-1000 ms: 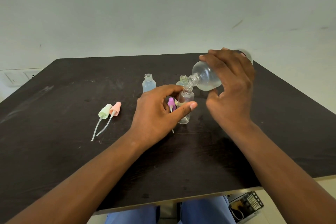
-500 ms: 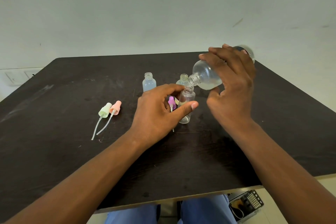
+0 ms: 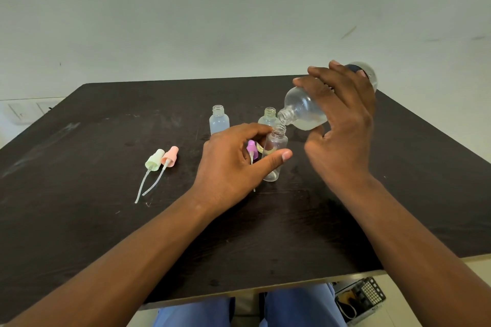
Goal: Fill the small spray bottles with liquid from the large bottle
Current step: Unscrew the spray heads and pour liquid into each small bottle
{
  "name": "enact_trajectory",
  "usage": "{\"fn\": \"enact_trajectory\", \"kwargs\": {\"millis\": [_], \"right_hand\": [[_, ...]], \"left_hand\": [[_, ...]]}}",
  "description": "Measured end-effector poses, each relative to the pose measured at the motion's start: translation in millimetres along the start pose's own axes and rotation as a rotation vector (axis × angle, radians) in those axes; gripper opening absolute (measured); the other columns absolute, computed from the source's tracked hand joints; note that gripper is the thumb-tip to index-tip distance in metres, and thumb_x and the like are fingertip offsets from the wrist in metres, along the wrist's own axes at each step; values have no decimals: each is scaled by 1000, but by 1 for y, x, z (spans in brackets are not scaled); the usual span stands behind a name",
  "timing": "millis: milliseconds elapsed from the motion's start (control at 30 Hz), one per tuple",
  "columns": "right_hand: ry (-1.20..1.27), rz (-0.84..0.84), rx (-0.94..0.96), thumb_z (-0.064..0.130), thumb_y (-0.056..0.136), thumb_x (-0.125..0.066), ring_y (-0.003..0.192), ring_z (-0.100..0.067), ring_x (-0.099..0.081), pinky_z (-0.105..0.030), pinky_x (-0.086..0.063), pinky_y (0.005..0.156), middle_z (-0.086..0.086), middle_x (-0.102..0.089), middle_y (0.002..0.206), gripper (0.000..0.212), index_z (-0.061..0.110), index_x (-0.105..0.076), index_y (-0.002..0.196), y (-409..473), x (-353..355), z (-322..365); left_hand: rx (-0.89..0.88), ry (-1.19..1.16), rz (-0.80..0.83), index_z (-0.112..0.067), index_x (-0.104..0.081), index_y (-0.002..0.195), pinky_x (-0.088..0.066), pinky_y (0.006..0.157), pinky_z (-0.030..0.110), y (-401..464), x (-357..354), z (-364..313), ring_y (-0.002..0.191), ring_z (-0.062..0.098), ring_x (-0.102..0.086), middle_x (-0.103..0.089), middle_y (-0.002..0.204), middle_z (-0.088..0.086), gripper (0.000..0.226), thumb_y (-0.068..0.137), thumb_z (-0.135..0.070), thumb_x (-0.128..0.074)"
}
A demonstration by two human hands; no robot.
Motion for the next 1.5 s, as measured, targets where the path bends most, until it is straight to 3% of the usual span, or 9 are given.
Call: {"fn": "enact_trajectory", "kwargs": {"millis": [333, 800, 1033, 1267, 1500], "right_hand": [[0, 1, 2, -17, 60, -58, 143, -30, -53, -60, -36, 118, -5, -69, 137, 76, 13, -74, 128, 1, 1, 0], [4, -2, -1, -15, 63, -54, 144, -30, -52, -60, -36, 119, -4, -69, 137, 73, 13, -75, 127, 1, 2, 1], [-15, -9, 0, -15, 62, -58, 143, -30, -53, -59, -36, 119, -4, -69, 137, 74, 14, -75, 127, 1, 1, 0], [-6, -10, 1, -13, 62, -55, 143, -31, -53, -60, -36, 118, -5, -69, 137, 72, 13, -75, 126, 2, 2, 1], [-14, -11, 0, -14, 62, -56, 143, -32, -54, -60, -36, 119, -5, -69, 137, 72, 13, -75, 126, 1, 2, 1]], "left_hand": [[9, -7, -7, -26, -78, 114, -37, 63, 2, 0, -1, 2, 62, -15, -56, -59, 65, -34, 40, 82, -49, -85], [-8, 5, 0, -27, -78, 113, -37, 63, 3, 0, -1, 1, 62, -13, -58, -61, 69, -28, 39, 82, -51, -83], [-9, 3, -2, -27, -78, 112, -36, 61, 2, 0, -2, 2, 60, -14, -56, -59, 68, -39, 38, 83, -51, -83], [-15, 7, -1, -27, -78, 113, -37, 65, 5, 0, -1, 2, 62, -14, -57, -59, 69, -29, 39, 83, -52, -82], [-19, 16, -4, -26, -78, 114, -38, 65, 4, 0, -1, 1, 62, -14, -58, -57, 65, -30, 41, 82, -52, -82]]}}
Point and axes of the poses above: each hand's wrist, its own y-axis towards the middle knuckle, its own x-axis out of the back of the hand, z = x × y, the point moved 3 cm from there along y, towards the middle knuckle
